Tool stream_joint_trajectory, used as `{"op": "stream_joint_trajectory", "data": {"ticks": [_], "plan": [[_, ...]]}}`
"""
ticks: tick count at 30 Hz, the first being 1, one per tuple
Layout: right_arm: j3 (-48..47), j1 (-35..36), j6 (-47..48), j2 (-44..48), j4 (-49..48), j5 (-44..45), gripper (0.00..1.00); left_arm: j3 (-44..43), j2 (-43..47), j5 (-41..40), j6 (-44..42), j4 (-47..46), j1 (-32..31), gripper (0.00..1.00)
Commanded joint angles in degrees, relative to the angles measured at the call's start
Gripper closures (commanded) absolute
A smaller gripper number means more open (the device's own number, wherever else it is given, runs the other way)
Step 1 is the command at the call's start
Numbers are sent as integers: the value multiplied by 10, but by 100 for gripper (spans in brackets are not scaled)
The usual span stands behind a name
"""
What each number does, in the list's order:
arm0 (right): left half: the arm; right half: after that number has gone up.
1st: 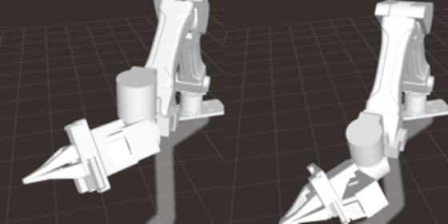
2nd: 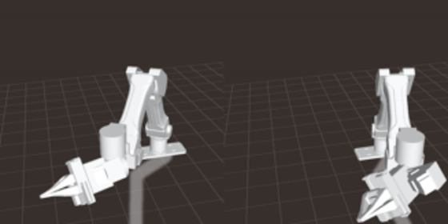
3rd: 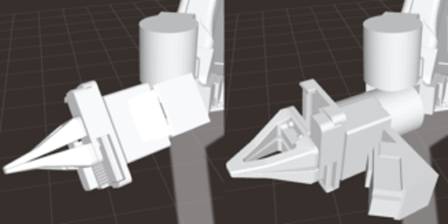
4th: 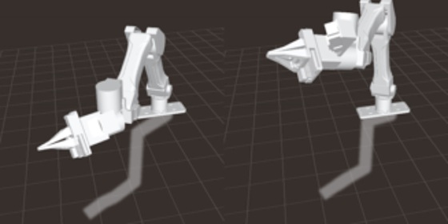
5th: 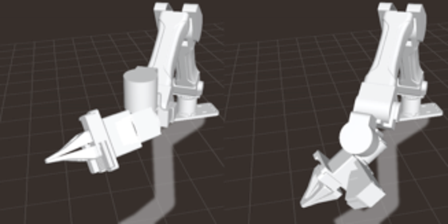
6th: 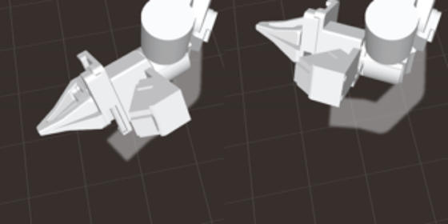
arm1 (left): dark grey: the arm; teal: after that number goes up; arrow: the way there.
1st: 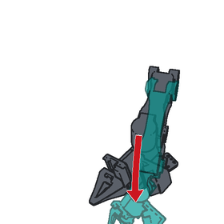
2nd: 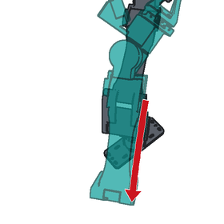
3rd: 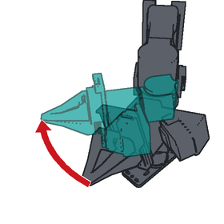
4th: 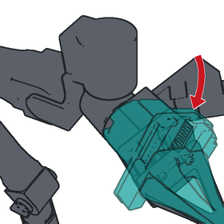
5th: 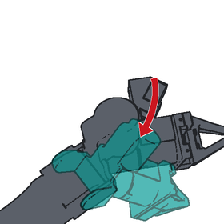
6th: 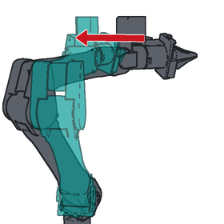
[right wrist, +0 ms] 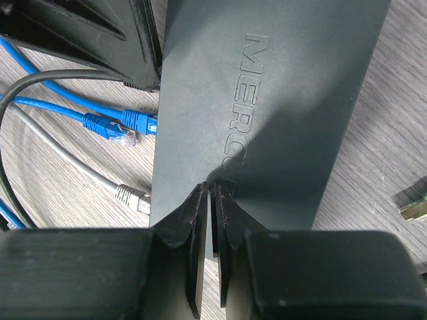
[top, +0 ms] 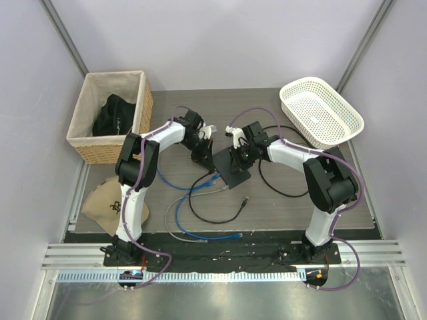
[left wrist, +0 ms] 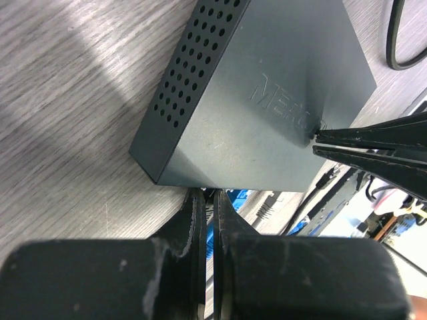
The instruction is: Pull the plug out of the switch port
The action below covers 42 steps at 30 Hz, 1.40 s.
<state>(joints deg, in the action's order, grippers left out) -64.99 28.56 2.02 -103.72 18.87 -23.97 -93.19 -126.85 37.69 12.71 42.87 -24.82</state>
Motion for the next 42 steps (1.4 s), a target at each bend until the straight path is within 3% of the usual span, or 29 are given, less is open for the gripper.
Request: {"op": "stream_joint_trajectory", "data": {"ticks": [1, 8, 12, 16, 20, 26, 30, 34, 38, 42], "plan": [[23, 13, 16, -18, 3, 36, 84, 34, -45, -113, -37, 23, -15, 100], [23, 15, 18, -20, 0, 36, 84, 88, -34, -105, -46, 24, -19, 100], [23, 17, 18, -22, -1, 35, 84, 29, -52, -121, -66, 55, -17, 100], [24, 16, 18, -22, -2, 36, 84, -89, -81, -161, -120, 109, -13, 100], [26, 17, 20, -22, -2, 36, 84, -125, -95, -170, -125, 132, -3, 100], [27, 18, 20, -22, -9, 36, 84, 3, -49, -103, -80, 74, -1, 100], [26, 18, 19, -26, -8, 36, 84, 67, -3, -112, -44, 27, 11, 100], [22, 19, 21, -32, -6, 36, 84, 54, 22, -116, -45, 29, 42, 84], [20, 22, 22, -32, -7, 39, 84, 44, 25, -20, -43, 10, 62, 66], [19, 26, 25, -29, -4, 45, 84, 42, 11, 21, -26, -10, 62, 60]]}}
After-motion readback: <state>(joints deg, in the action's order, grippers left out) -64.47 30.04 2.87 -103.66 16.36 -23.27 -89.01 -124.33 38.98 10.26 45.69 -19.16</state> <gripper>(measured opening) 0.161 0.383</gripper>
